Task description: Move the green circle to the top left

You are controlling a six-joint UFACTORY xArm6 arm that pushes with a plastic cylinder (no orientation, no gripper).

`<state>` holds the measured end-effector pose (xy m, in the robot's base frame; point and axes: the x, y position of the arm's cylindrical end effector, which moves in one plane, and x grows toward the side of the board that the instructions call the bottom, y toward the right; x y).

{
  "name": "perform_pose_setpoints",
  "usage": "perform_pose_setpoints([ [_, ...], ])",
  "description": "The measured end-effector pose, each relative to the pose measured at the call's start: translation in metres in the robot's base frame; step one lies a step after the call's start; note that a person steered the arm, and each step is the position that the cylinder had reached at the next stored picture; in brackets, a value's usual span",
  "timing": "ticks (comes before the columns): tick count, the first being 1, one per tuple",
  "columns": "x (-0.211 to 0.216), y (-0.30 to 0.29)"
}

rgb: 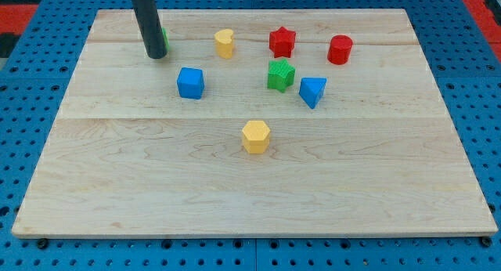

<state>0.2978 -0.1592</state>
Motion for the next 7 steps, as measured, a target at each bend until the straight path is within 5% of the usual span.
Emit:
perform_pose_setpoints([
  [3, -0.027, 0.038],
  [5, -0.061, -0.006],
  [7, -0.035, -0.002],
])
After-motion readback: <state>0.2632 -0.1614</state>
